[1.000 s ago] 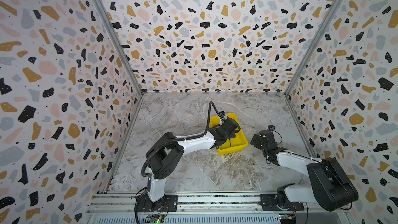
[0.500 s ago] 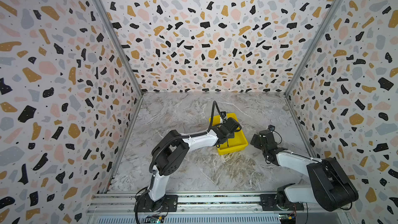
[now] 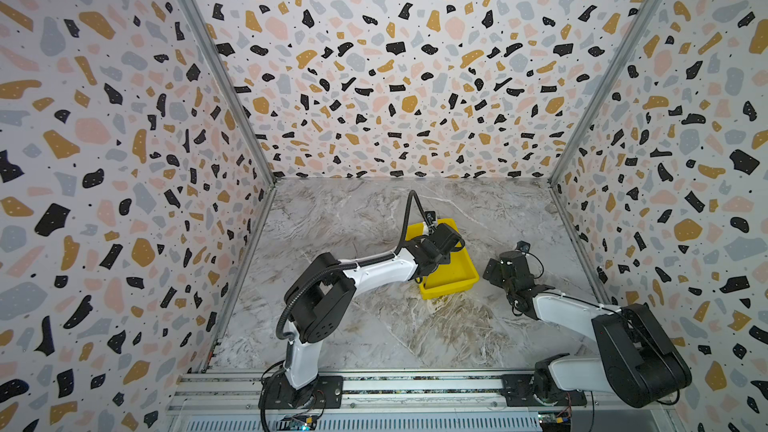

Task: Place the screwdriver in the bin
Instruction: 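Lift the screwdriver with the left gripper and carry it over the yellow bin, then open the left gripper to drop the screwdriver into the bin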

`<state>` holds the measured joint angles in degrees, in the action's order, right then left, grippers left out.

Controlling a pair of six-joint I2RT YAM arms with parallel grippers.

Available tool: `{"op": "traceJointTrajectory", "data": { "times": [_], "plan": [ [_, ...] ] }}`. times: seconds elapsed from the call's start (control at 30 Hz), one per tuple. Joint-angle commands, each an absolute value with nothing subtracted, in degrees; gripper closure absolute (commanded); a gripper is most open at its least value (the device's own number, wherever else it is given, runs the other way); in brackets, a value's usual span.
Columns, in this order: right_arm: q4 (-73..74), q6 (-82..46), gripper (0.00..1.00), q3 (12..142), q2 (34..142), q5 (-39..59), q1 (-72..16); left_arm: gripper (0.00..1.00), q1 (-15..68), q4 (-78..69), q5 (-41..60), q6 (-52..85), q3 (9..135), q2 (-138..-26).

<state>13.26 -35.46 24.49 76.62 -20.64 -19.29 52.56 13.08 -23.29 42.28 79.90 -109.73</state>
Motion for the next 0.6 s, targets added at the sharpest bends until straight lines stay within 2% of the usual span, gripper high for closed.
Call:
{"op": "traceJointTrajectory", "data": {
  "times": [0.0, 0.2, 0.27, 0.43, 0.57],
  "plan": [
    [11.8, -34.8, 0.05, 25.7, 75.8, -21.8, -19.7, 0.38, 52.3, 14.1, -25.1, 39.5, 81.0, -107.0],
    [11.7, -34.8, 0.05, 25.7, 75.7, -21.8, -19.7, 0.35, 52.3, 16.0, -27.3, 36.2, 79.3, -102.0],
    [11.7, -34.7, 0.05, 25.7, 75.7, -21.8, -19.8, 0.00, 52.4, 15.2, -24.9, 32.9, 77.1, -99.5],
    [11.7, -34.6, 0.05, 25.7, 75.8, -21.7, -19.7, 0.00, 52.4, 15.0, -27.0, 25.8, 67.7, -90.6],
    [11.6, -34.6, 0.05, 25.8, 76.0, -21.9, -20.0, 0.00, 52.4, 8.4, -34.6, 25.3, 51.9, -79.8]
  ]
}}
